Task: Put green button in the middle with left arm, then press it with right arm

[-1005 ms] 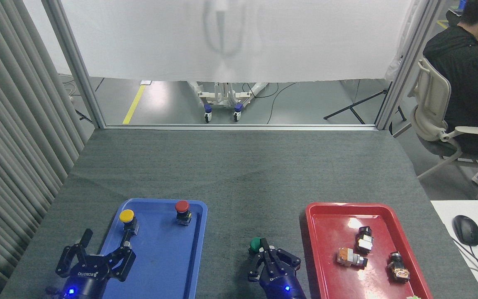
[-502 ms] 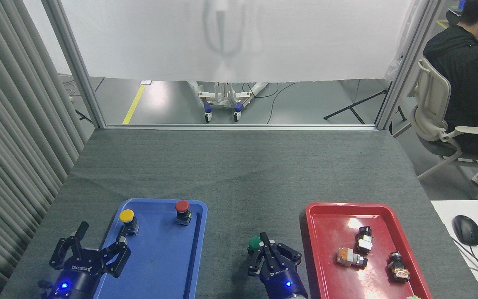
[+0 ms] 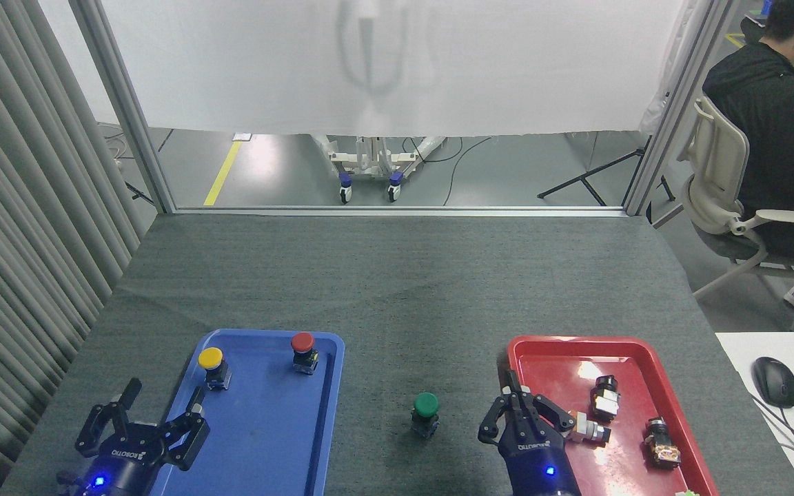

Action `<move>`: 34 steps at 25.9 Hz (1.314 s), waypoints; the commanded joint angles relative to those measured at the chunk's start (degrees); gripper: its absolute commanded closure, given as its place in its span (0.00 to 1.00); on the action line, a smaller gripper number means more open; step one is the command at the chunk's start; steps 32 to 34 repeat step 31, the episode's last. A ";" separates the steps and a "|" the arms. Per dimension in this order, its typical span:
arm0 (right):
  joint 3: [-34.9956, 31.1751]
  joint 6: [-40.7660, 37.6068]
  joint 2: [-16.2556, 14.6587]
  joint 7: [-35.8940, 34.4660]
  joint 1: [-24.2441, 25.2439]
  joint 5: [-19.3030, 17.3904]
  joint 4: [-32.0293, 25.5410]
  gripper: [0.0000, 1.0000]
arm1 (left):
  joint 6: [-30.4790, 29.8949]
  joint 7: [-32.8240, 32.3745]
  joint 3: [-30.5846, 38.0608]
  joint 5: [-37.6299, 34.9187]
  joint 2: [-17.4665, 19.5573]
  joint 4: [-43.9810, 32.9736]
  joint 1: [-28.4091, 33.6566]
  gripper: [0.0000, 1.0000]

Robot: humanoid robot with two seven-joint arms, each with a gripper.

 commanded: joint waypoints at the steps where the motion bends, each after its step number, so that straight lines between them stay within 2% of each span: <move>1: -3.36 -1.12 -1.45 -0.01 2.16 0.00 -2.08 0.01 | 0.02 0.08 0.07 0.05 0.13 0.75 0.13 0.00; 11: -7.84 -1.21 -4.00 0.26 5.77 0.00 -5.06 0.01 | -0.42 -0.01 -0.02 0.05 -0.31 0.22 1.01 0.00; 20: -7.84 -1.47 -3.74 -0.01 5.86 0.00 -5.86 0.00 | -0.42 -2.82 -0.02 0.05 -0.40 0.22 0.92 0.00; 34: -7.84 -1.56 -3.65 -0.01 5.86 0.00 -5.77 0.00 | -0.68 -3.00 -0.19 0.05 -0.49 0.22 1.10 0.00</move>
